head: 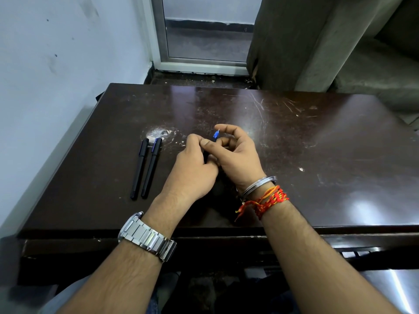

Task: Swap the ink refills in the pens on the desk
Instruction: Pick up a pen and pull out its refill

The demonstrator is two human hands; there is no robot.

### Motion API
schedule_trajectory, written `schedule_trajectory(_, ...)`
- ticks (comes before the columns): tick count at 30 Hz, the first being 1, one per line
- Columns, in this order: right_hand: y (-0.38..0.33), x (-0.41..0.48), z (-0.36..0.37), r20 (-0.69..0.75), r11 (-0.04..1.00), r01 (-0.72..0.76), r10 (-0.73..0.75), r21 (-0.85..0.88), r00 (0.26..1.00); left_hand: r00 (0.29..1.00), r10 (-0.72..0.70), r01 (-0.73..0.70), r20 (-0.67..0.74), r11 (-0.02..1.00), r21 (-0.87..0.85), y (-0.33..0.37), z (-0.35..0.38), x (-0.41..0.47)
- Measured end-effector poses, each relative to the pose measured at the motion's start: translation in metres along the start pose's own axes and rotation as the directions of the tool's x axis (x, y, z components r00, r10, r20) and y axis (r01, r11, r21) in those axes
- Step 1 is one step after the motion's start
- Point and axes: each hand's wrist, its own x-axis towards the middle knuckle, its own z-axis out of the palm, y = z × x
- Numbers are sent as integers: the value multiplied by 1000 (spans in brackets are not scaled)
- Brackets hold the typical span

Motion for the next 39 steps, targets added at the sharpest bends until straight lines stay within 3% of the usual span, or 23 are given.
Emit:
schedule_trajectory(8, 2, 1, 0, -15, 999, 4, -4, -33, 1000, 1000, -13, 13, 1, 1000, 8, -1, 0, 0)
schedule_trajectory(13, -1, -1, -1, 51, 999, 2, -5, 42, 999, 1000, -19, 19, -5, 1000, -1, 0, -1, 1)
schedule_trajectory(17, -3, -1, -2, -48, 1000, 23, -23, 8, 999, 999, -31, 32, -17, 997, 68, 0, -1, 1)
schedule_trajectory(19, -5, -1, -1, -65, 998, -28, 31, 50, 997, 1000, -15, 15, -1, 996, 89, 2, -1, 1)
schedule_trajectory(22, -8, -1, 1, 53, 957, -172, 164, 235, 985, 1000, -8, 7, 16, 997, 72, 3, -1, 2)
schedule_trajectory(24, -9, -2, 1, 99, 946, -202, 183, 253, 978, 1000, -21, 21, 7, 999, 44, 3, -1, 2)
schedule_trajectory(30, -11, -5, -1, -40, 971, -129, 140, 200, 989, 999, -6, 3, 46, 998, 70, 5, 0, 0)
schedule_trajectory(35, -17, -4, 0, 50, 942, -186, 179, 280, 983, 999, 2, -6, 45, 996, 83, 4, 1, 1)
schedule_trajectory(39, -14, -7, 0, -25, 966, -114, 123, 230, 992, 999, 0, -3, 36, 996, 87, 3, 0, 1)
